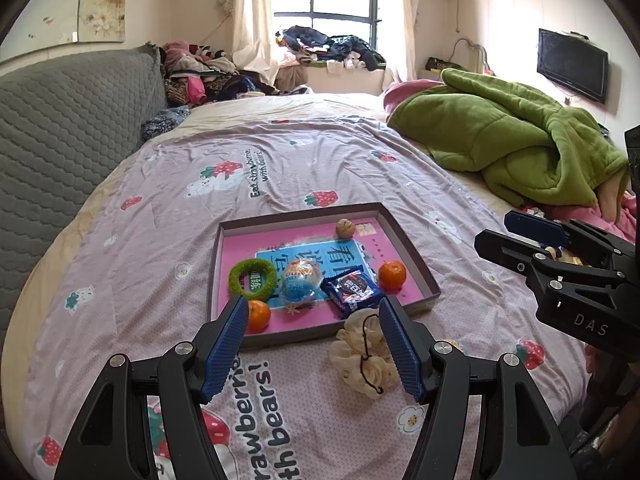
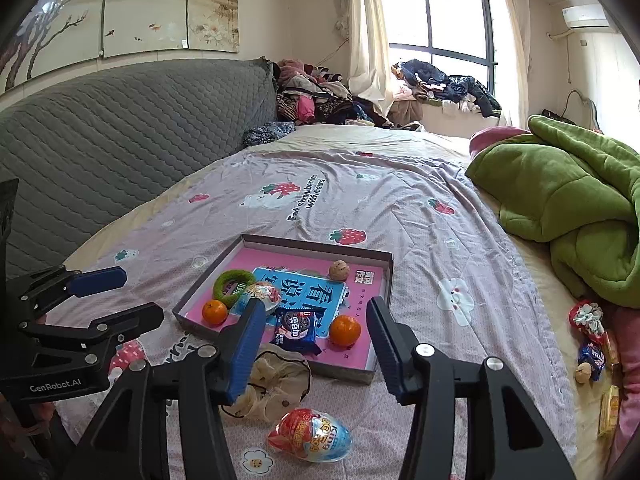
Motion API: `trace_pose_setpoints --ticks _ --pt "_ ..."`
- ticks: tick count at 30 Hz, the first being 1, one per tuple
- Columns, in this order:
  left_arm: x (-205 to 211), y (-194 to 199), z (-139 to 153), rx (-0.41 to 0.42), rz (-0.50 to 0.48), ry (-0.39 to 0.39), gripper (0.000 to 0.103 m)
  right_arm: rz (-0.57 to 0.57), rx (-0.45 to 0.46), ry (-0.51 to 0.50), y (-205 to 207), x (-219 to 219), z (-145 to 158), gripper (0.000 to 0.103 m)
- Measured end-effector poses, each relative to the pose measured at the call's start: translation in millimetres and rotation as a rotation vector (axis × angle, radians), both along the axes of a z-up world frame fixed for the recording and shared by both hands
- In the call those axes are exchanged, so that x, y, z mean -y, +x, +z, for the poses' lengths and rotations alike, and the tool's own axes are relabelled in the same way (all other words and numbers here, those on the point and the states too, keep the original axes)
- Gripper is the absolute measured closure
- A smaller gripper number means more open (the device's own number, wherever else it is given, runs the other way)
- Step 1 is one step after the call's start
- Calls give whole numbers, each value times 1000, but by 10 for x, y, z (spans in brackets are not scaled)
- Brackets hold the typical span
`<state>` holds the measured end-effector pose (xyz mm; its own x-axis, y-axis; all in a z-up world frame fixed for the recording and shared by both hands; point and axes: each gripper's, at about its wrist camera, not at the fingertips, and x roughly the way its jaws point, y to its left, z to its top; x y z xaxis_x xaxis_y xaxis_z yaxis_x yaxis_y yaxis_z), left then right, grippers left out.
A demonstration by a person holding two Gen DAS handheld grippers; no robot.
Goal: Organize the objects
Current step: 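Withdraw both open tools up and away from the grey box, then move the left tool toward the beige scrunchie while the right tool approaches the Kinder egg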
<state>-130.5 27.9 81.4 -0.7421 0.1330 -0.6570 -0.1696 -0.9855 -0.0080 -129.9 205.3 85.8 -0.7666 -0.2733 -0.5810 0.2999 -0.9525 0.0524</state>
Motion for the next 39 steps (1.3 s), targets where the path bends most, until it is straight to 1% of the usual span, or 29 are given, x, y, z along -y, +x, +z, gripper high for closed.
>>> trace_pose_setpoints --ticks 20,24,39 --pt "-174 158 -40 4 -29 -10 34 17 18 2 215 -69 -120 45" --pt "-183 162 -60 9 -28 -14 34 21 19 10 253 -58 -136 42" --pt "-249 170 -214 42 -37 -20 34 29 53 45 327 -54 -336 42"
